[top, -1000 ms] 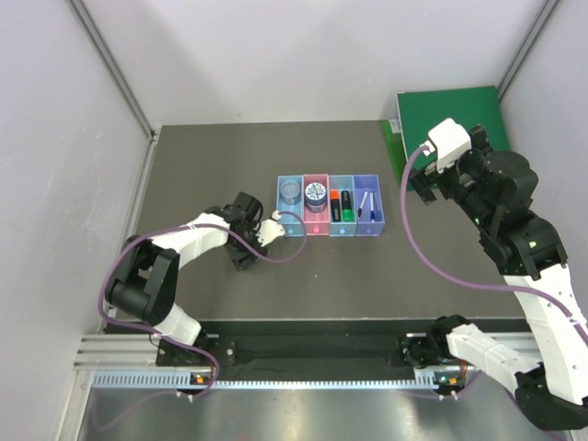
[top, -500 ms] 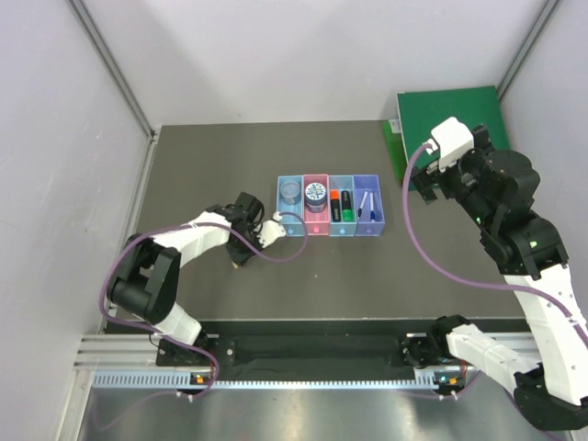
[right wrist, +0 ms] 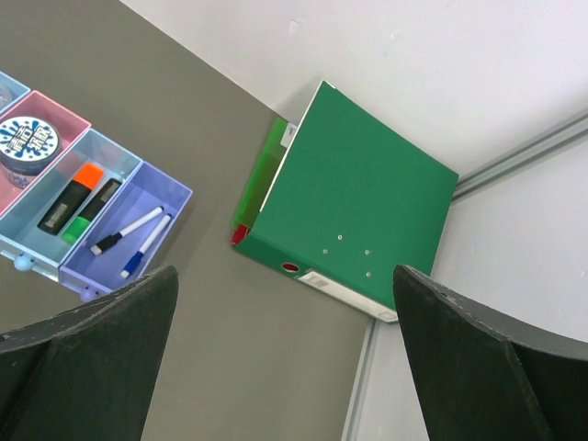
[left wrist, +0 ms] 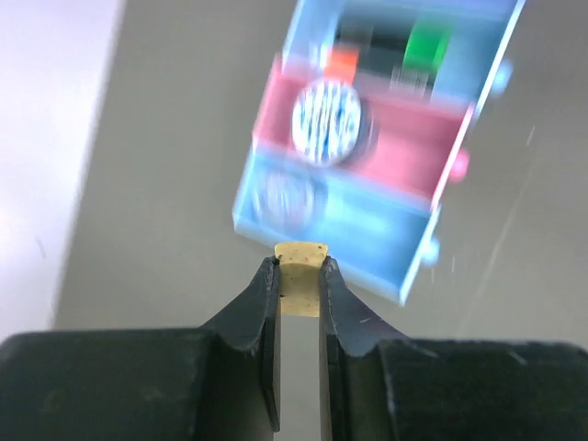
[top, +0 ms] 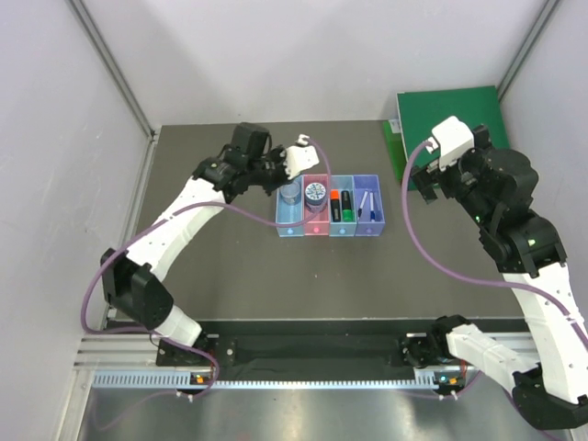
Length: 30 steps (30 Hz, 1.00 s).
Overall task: Sort the stationery into containers
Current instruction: Place the stationery in the storage box.
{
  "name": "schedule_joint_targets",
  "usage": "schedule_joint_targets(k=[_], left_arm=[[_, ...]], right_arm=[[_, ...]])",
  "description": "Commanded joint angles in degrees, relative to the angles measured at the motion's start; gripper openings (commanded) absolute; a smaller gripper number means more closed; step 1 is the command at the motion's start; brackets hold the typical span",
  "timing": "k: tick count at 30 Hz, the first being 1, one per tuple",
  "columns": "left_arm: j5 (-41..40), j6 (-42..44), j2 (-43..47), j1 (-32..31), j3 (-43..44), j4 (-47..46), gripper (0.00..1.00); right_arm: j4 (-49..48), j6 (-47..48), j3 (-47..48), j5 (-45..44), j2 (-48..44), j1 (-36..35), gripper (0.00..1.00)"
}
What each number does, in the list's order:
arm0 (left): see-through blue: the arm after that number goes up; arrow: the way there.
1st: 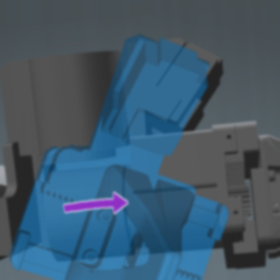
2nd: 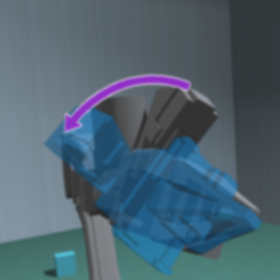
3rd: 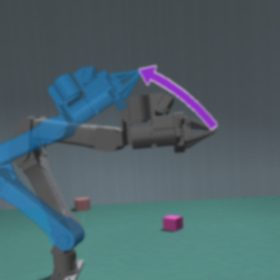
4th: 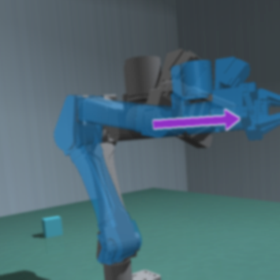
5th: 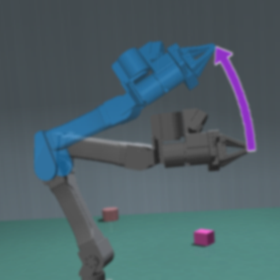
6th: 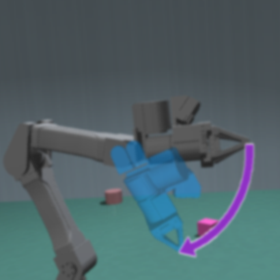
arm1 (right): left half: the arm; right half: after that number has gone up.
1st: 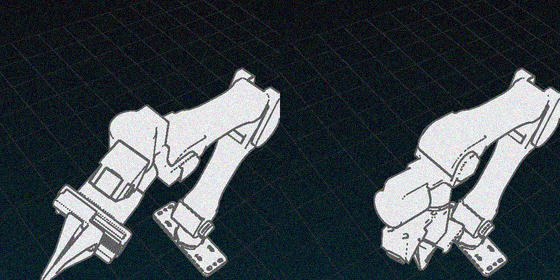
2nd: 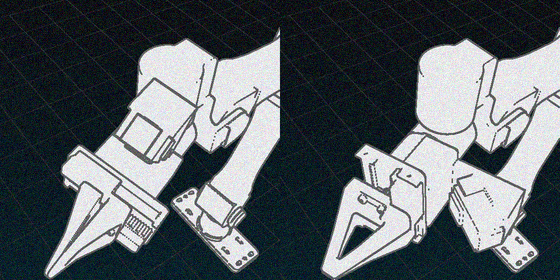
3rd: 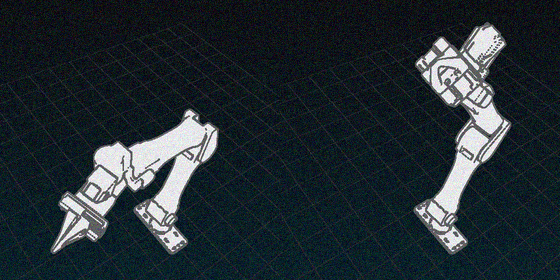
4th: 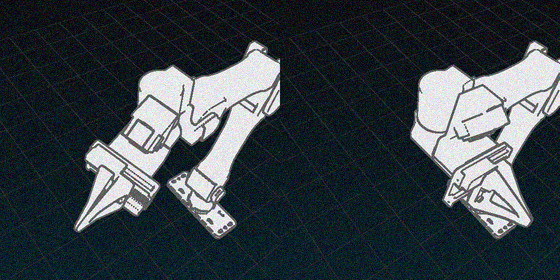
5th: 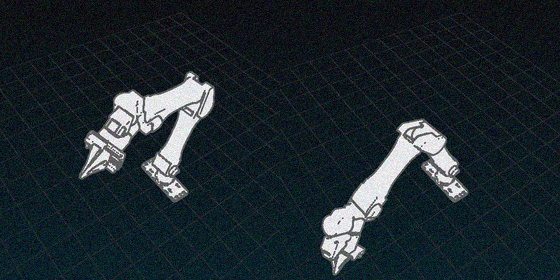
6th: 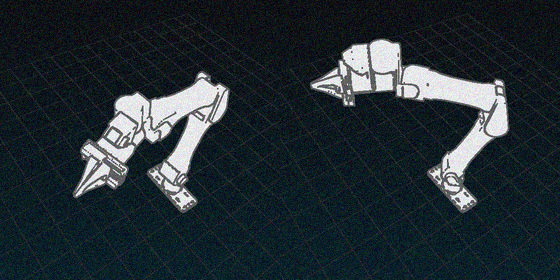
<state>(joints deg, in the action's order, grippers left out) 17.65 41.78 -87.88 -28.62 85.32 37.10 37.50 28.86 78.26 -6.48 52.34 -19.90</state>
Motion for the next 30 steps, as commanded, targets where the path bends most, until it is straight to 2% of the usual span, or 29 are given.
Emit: schedule_joint_targets(k=[1,4,10,24,27,28,30], left_arm=[[6.25,0.41,-6.15,-4.24,2.74,-8.44,0.00],[6.96,-0.12,-13.08,-6.62,5.81,-10.55,0.00],[6.26,-0.03,-19.69,-7.50,7.85,-13.10,0.00],[2.74,2.78,-20.49,-7.50,0.82,-12.49,0.00],[1.43,3.04,-21.02,-7.50,0.46,-12.41,0.10],[1.07,3.13,-21.11,-7.50,0.46,-12.40,0.23],[0.98,2.87,-21.02,-7.50,0.81,-12.49,0.36]], right_arm=[[-1.73,-0.82,-0.04,-0.02,0.13,1.53,1.00],[-1.29,-0.65,0.14,-0.11,0.13,1.79,1.00],[-0.85,-0.30,0.05,-0.46,-0.04,1.97,1.00],[-1.64,-1.00,-0.04,0.15,0.14,2.15,1.00],[-1.28,-0.82,0.14,0.15,0.05,2.32,1.00],[-1.11,-0.91,0.14,0.15,0.13,2.24,1.00],[-1.20,-1.00,0.23,0.15,0.13,2.41,1.00]])
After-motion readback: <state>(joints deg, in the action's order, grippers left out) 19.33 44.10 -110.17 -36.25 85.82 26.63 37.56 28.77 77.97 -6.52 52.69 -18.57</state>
